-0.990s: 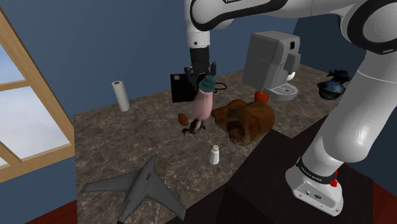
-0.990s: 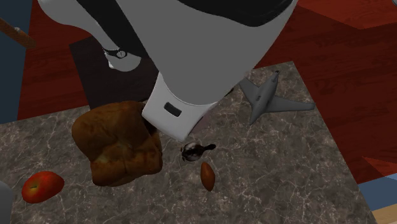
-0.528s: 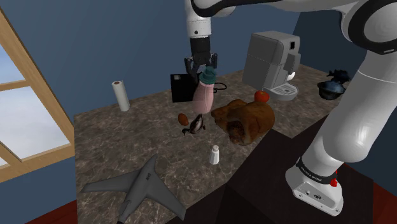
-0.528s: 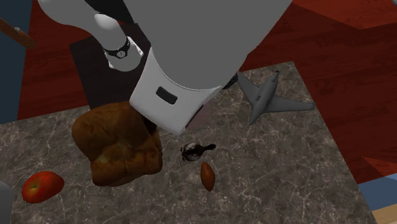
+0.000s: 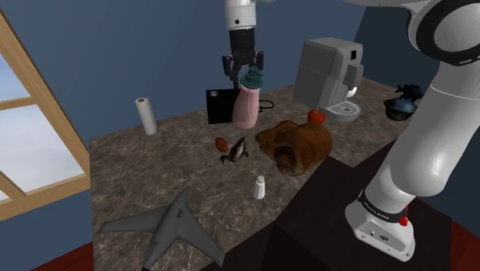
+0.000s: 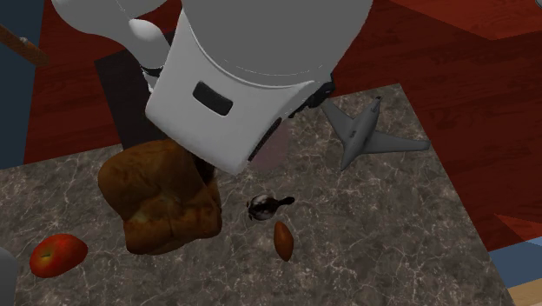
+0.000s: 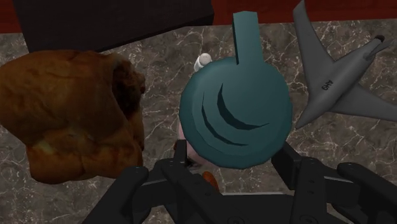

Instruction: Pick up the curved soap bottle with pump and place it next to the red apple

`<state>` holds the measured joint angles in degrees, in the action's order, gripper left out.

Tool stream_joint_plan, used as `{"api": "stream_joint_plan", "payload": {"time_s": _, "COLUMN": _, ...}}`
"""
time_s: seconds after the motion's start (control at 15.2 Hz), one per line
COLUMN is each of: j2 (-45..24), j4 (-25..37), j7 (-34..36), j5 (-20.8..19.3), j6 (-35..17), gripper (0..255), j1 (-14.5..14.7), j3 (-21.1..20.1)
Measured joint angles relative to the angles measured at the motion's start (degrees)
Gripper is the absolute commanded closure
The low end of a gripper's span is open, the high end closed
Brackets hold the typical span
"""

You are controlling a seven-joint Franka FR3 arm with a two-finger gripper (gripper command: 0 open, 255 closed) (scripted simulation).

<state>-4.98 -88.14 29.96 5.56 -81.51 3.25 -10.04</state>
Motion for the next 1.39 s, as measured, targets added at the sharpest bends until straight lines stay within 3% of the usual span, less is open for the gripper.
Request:
{"api": "stream_joint_plan", "payload": {"time_s": 0.2, "j2": 0.6, "j4": -0.4, "j7": -1.4, "j5": -0.1, "j6": 0.4, "gripper": 255, "j1": -0.8, "j3": 0.7}}
{"api": "stream_joint_plan", "payload": {"time_s": 0.79, "j2": 3.2, "j4": -5.7, "j7": -13.1, "j5": -2.0, "j6": -1.5, "gripper": 255, "j1": -6.8, "j3": 6.1}}
{"api": "stream_joint_plan", "payload": {"time_s": 1.39, "j2": -0.4, "j4": -4.9, "j7": -24.8, "j5": -4.4, "j6": -3.7, "gripper": 255, "j1": -12.9, "j3": 11.6}}
